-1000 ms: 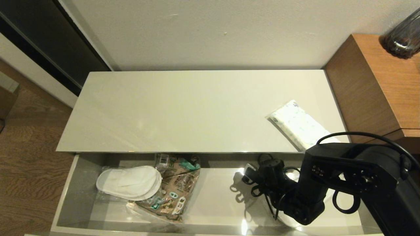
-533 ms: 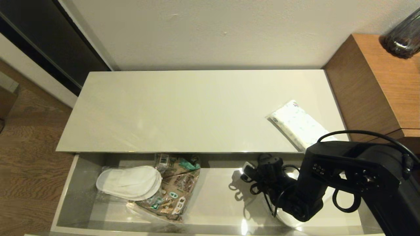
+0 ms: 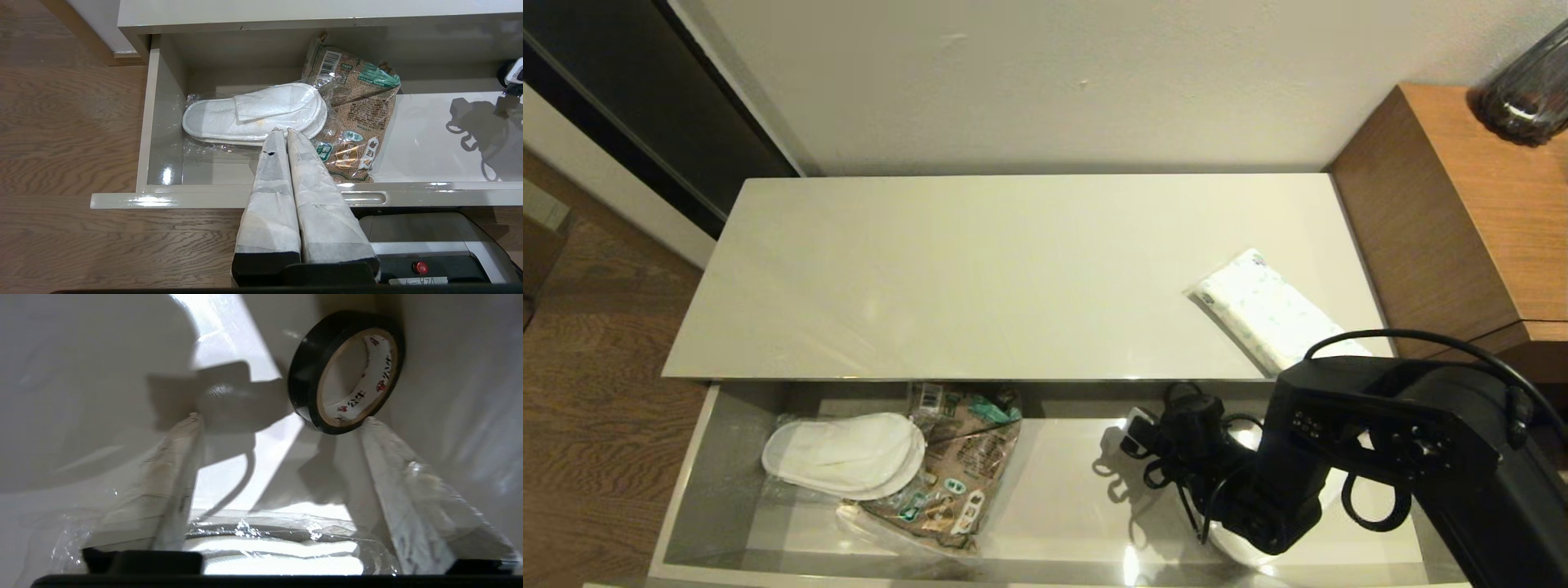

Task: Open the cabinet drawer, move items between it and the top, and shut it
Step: Close the drawer

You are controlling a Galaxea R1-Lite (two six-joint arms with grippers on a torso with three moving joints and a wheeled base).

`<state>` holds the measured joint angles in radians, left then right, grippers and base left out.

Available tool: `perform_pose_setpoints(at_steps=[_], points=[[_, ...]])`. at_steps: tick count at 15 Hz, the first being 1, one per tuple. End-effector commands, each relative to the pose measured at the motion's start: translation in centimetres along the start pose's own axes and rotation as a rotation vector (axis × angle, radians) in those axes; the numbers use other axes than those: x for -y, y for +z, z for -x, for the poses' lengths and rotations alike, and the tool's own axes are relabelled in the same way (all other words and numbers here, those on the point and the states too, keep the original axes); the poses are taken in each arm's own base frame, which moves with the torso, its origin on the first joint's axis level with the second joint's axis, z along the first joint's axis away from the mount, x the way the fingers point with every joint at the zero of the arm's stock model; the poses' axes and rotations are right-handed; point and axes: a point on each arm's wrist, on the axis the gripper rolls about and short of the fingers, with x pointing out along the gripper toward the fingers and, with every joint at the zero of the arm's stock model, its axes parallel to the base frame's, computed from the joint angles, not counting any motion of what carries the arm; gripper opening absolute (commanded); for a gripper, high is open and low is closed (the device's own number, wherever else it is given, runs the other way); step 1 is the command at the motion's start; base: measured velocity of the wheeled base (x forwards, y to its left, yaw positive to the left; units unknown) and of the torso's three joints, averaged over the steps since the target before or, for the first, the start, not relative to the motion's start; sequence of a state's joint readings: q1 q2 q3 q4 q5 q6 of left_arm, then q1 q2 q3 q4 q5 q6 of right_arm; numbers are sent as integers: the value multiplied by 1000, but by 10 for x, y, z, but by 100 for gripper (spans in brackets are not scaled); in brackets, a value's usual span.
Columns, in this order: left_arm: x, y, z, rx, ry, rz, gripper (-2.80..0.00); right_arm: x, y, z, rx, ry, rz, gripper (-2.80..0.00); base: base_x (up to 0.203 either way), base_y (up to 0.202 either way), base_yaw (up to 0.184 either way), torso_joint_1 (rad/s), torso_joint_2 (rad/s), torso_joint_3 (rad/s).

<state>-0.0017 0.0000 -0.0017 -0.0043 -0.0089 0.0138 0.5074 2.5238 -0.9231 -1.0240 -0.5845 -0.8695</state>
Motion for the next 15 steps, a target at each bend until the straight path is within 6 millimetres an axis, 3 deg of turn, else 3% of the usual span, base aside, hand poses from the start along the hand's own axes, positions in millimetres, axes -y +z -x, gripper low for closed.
perform_pose_setpoints(at_steps=[1,9,15], points=[[0,0,0,0,0,0,-280,-3,2,-6,4,-9,-1,0,0,0,0,0,0,0],[0,0,0,0,0,0,-280,2,9,-11,19,-2,-27,0,0,0,0,0,0,0],[0,0,0,0,0,0,-280,-22,0,30,29,-19,-16,0,0,0,0,0,0,0]])
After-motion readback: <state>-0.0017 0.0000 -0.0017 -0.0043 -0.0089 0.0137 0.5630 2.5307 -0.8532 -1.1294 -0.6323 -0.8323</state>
